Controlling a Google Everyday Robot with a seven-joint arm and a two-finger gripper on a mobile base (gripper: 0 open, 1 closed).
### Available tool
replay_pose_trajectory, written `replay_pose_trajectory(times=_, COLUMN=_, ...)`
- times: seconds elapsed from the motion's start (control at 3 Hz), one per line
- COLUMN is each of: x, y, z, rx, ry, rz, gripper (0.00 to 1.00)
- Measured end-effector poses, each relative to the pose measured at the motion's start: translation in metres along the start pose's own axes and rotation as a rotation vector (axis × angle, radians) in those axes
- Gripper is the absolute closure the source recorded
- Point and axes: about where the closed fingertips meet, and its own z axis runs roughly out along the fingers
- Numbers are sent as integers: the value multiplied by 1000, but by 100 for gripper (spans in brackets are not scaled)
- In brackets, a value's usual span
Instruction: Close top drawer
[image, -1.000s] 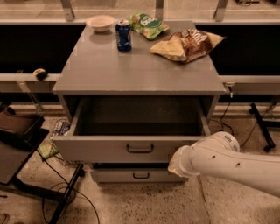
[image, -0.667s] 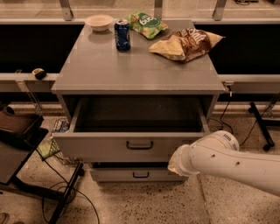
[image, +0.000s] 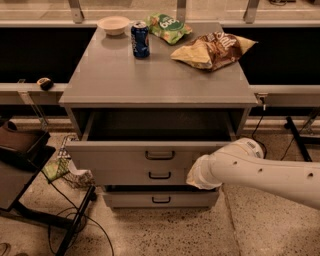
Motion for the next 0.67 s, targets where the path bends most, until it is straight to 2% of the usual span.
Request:
replay_pose_trajectory(times=0.33, x=-14, y=-28, z=9, rx=7, ry=-15, rz=-11, gripper=100)
replay_pose_trajectory(times=0.67, x=-21, y=-40, z=11, rx=11, ry=-23, rz=-16, gripper=100)
